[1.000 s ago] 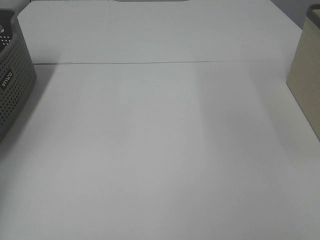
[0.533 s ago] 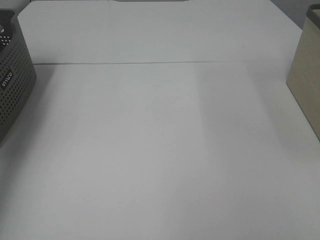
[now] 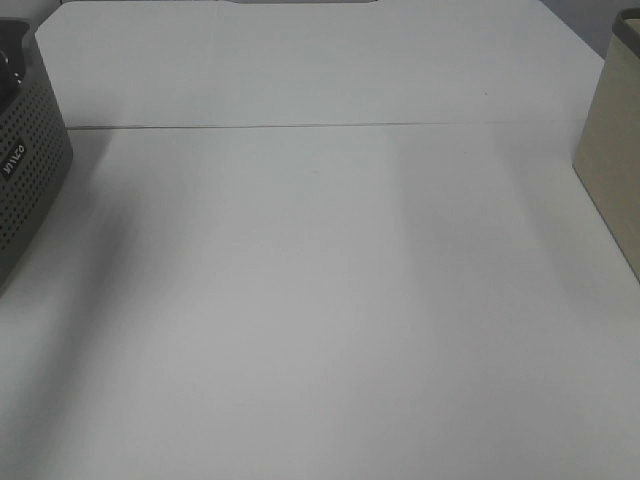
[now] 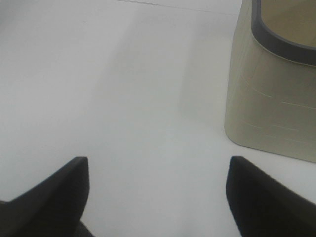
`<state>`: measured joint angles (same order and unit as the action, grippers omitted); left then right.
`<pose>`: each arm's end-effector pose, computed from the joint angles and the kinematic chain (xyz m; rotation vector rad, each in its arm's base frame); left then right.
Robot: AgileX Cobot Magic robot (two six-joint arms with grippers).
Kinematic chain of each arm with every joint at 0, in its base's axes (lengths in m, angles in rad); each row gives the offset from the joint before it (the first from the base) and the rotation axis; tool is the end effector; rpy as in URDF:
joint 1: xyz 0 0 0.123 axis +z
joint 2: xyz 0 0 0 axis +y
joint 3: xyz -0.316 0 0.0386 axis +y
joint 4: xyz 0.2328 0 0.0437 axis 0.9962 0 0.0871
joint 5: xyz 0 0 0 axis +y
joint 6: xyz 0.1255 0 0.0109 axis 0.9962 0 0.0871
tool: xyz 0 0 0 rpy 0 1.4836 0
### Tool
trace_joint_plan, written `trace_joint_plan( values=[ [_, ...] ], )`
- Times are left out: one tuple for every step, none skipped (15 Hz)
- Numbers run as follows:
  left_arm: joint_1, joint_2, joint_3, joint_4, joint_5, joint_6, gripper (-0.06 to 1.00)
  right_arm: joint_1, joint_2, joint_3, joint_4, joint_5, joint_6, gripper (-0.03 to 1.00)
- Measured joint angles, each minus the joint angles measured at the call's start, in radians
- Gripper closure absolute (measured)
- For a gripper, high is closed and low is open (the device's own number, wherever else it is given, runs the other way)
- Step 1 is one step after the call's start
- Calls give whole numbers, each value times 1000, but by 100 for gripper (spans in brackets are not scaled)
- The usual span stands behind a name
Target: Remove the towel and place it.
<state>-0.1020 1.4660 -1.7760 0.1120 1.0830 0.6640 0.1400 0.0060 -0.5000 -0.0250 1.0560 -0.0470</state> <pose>0.3105 -0.0193 0.4747 0.8608 2.1194 0.4368 -0.0190 -0.0054 0.2547 -0.1900 2.0366 0.0281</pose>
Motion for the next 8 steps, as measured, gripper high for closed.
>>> trace_joint_plan(
  values=[
    [-91, -1, -62, 0, 16, -27, 94, 0, 0, 0, 0, 0, 0, 22],
    [-122, -2, -78, 0, 28, -29, 94, 0, 0, 0, 0, 0, 0, 22],
    [-150, -3, -83, 0, 44, -29, 94, 0, -1, 0, 0, 0, 0, 22],
    [-179, -3, -83, 0, 58, -31, 94, 0, 1, 0, -1, 0, 0, 22],
    [-192, -3, -84, 0, 65, -31, 94, 0, 16, -8, -1, -10, 0, 22],
    [-215, -3, -84, 0, 73, -31, 94, 0, 56, -15, 3, -56, 0, 22],
    [-232, -3, -84, 0, 73, -31, 94, 0, 107, -18, 25, -126, -3, 22],
    [-247, -3, -85, 0, 73, -31, 94, 0, 169, -23, 67, -216, -16, 22]
  ],
)
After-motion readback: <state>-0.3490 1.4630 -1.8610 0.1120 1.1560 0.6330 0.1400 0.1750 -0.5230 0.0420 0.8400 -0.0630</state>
